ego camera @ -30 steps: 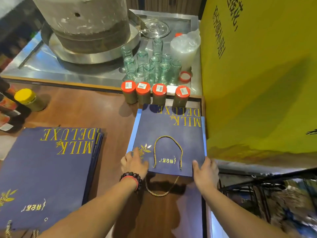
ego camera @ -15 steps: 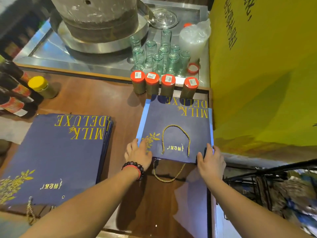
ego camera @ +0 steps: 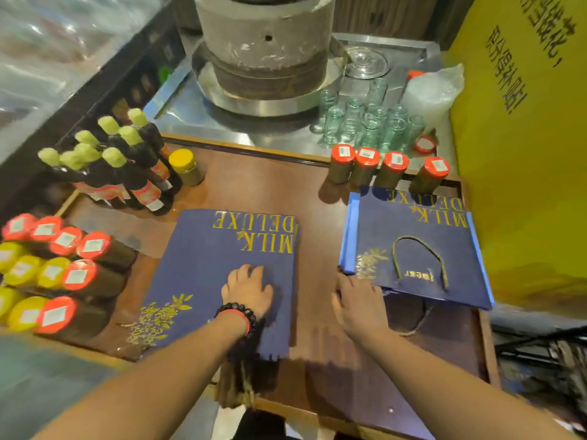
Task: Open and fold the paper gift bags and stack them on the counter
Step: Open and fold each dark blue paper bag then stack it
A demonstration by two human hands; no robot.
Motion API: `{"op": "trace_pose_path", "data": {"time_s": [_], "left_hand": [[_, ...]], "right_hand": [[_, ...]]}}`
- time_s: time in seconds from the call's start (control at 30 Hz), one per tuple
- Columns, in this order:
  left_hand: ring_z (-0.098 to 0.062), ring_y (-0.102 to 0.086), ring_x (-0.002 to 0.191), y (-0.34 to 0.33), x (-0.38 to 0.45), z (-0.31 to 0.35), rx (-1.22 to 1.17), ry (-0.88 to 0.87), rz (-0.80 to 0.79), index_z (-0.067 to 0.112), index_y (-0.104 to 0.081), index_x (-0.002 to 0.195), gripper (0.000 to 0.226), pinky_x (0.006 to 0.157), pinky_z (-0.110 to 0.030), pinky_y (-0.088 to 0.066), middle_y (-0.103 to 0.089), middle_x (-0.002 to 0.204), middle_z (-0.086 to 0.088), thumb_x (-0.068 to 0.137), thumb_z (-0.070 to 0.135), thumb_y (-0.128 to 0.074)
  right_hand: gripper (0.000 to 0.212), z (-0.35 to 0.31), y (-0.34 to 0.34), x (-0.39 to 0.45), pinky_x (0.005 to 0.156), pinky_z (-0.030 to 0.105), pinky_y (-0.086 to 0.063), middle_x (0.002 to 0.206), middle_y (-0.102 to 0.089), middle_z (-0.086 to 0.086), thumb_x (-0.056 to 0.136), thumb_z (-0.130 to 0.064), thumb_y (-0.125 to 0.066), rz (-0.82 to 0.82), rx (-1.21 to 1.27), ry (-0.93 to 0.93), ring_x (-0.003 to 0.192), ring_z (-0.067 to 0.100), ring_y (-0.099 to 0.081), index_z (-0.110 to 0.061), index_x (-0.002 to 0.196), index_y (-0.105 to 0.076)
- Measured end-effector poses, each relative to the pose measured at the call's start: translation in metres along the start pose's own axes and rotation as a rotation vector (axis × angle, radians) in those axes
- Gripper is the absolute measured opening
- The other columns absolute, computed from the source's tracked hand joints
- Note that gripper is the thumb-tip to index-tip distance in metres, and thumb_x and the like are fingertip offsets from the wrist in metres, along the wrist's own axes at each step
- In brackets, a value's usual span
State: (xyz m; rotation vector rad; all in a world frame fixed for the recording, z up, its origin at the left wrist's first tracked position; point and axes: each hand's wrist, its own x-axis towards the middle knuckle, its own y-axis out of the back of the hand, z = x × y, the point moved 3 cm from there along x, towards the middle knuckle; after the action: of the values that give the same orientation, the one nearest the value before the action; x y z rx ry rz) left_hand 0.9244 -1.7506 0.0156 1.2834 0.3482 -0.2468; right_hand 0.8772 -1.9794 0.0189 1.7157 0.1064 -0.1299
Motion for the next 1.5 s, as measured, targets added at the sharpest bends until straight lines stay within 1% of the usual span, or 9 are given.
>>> {"op": "trace_pose_path", "data": {"time_s": [0.27, 0.43, 0.77, 0.9, 1.03, 1.1, 1.23, 1.33, 1.5], "left_hand": [[-0.031, -0.028, 0.133, 0.030, -0.001, -0.172, 0.038, 0.190, -0.036, 0.033, -0.034, 0.140, 0.051, 0.105, -0.046, -0.029, -0.029, 0.148, -0.003, 0.092, 0.040, -0.048], [-0.033, -0.034, 0.130, 0.038, -0.004, -0.205, -0.051, 0.175, -0.044, 0.029, -0.036, 0.141, 0.055, 0.099, -0.046, -0.036, -0.037, 0.146, -0.004, 0.089, 0.034, -0.052], [-0.028, -0.043, 0.125, 0.055, -0.020, -0.181, -0.423, 0.079, -0.096, 0.016, -0.038, 0.142, 0.067, 0.102, -0.032, -0.035, -0.041, 0.134, -0.012, 0.081, 0.029, -0.062], [-0.016, -0.017, 0.146, 0.082, -0.049, -0.154, -0.369, -0.141, -0.192, 0.022, -0.023, 0.152, 0.086, 0.112, -0.025, -0.019, 0.000, 0.161, -0.006, 0.082, 0.034, -0.072], [-0.019, 0.013, 0.147, 0.105, -0.084, -0.121, -0.188, -0.330, -0.417, 0.043, -0.017, 0.150, 0.126, 0.117, -0.037, -0.008, 0.019, 0.159, -0.001, 0.043, 0.078, -0.074], [-0.021, 0.017, 0.146, 0.110, -0.098, -0.105, -0.082, -0.388, -0.436, 0.047, -0.020, 0.147, 0.118, 0.118, -0.038, -0.007, 0.020, 0.159, 0.000, 0.045, 0.074, -0.073], [-0.020, 0.007, 0.148, 0.115, -0.127, -0.066, -0.031, -0.403, -0.406, 0.043, -0.028, 0.146, 0.090, 0.118, -0.037, -0.011, 0.009, 0.161, -0.003, 0.071, 0.058, -0.075], [-0.018, 0.003, 0.148, 0.115, -0.153, -0.032, -0.060, -0.340, -0.424, 0.041, -0.031, 0.145, 0.082, 0.117, -0.037, -0.011, 0.002, 0.162, -0.002, 0.076, 0.061, -0.068], [-0.009, -0.010, 0.147, 0.116, -0.201, 0.013, 0.045, -0.371, -0.364, 0.033, -0.036, 0.144, 0.080, 0.113, -0.026, -0.020, -0.019, 0.159, 0.006, 0.076, 0.065, -0.064]], "right_hand": [[0.045, -0.119, -0.040, -0.002, 0.086, 0.043, -0.045, 0.122, -0.057, 0.008, 0.095, -0.041, -0.041, -0.309, 0.114, -0.100, 0.109, 0.034, -0.057, -0.024, 0.136, -0.036], [0.048, -0.139, -0.049, -0.009, 0.082, 0.045, -0.050, 0.125, -0.051, 0.012, 0.097, -0.039, -0.041, -0.361, 0.224, -0.228, 0.103, 0.038, -0.060, -0.022, 0.139, -0.025], [0.044, -0.136, -0.011, -0.021, 0.092, 0.037, -0.040, 0.130, -0.051, 0.013, 0.091, -0.022, -0.054, -0.160, 0.626, -0.530, 0.117, 0.034, -0.051, -0.018, 0.134, -0.045], [0.043, -0.108, 0.022, -0.035, 0.094, 0.028, -0.037, 0.128, -0.057, 0.002, 0.089, -0.018, -0.058, -0.106, 0.799, -0.600, 0.122, 0.023, -0.051, -0.017, 0.132, -0.052], [0.051, -0.078, 0.041, -0.056, 0.091, 0.036, -0.049, 0.109, -0.065, 0.001, 0.069, -0.032, -0.064, -0.200, 0.927, -0.690, 0.102, 0.023, -0.061, -0.022, 0.119, -0.061], [0.050, -0.064, 0.046, -0.070, 0.077, 0.032, -0.047, 0.091, -0.062, 0.001, 0.058, -0.036, -0.066, -0.248, 1.002, -0.706, 0.084, 0.023, -0.058, -0.020, 0.106, -0.063], [0.015, -0.036, 0.070, -0.104, 0.062, 0.027, -0.041, 0.082, -0.053, 0.002, 0.083, -0.019, -0.064, -0.310, 0.920, -0.596, 0.074, 0.019, -0.049, -0.010, 0.095, -0.062], [0.026, -0.012, 0.085, -0.129, 0.048, 0.022, -0.026, 0.082, -0.044, 0.008, 0.085, -0.017, -0.059, -0.355, 0.894, -0.577, 0.068, 0.023, -0.035, -0.005, 0.108, -0.062], [0.032, 0.020, 0.110, -0.168, 0.045, 0.018, -0.024, 0.085, -0.041, 0.009, 0.087, -0.014, -0.058, -0.416, 0.820, -0.496, 0.064, 0.022, -0.035, 0.003, 0.114, -0.058]]}}
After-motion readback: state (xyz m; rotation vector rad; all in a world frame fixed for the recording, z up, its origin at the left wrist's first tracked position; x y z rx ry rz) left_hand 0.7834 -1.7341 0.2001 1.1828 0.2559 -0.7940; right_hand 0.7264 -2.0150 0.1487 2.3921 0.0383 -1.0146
